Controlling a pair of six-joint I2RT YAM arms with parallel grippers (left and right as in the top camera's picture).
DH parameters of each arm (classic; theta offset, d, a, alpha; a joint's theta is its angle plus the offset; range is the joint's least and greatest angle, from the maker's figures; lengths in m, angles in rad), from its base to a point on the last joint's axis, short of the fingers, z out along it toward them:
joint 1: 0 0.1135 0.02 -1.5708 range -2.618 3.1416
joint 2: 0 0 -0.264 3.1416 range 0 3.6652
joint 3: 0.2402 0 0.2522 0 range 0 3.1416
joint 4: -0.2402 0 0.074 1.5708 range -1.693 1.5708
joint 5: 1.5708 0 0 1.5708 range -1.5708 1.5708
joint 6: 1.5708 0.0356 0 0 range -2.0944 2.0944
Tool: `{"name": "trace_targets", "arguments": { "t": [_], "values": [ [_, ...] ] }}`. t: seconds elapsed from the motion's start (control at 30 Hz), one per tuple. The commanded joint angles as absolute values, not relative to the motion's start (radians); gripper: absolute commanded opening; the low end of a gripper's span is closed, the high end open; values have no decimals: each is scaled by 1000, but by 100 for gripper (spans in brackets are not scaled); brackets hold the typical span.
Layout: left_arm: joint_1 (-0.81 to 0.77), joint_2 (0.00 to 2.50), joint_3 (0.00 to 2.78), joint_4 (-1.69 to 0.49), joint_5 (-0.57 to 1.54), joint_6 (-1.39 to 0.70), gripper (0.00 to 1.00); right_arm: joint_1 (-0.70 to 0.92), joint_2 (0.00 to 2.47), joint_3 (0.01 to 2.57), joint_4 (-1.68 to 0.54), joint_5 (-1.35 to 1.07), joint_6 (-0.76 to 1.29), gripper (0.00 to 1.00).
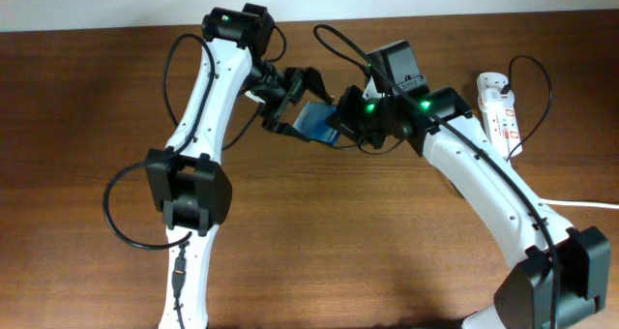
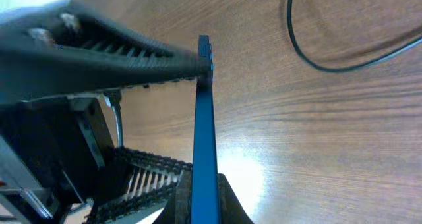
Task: Plug charger to phone and switch on socket
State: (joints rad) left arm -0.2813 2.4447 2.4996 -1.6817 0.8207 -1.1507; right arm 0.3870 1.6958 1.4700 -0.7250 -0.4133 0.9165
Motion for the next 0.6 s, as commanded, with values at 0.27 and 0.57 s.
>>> {"name": "trace_targets", "arguments": {
  "t": [0.27,0.57],
  "values": [
    [-279,2440,2527,-1684,840,-1150,99,391,1707,1483,-724,-411,895,4],
    [-273,2440,2527,-1668,840,-1073,99,339,1706,1483,-725,-446,860,4]
  ]
}}
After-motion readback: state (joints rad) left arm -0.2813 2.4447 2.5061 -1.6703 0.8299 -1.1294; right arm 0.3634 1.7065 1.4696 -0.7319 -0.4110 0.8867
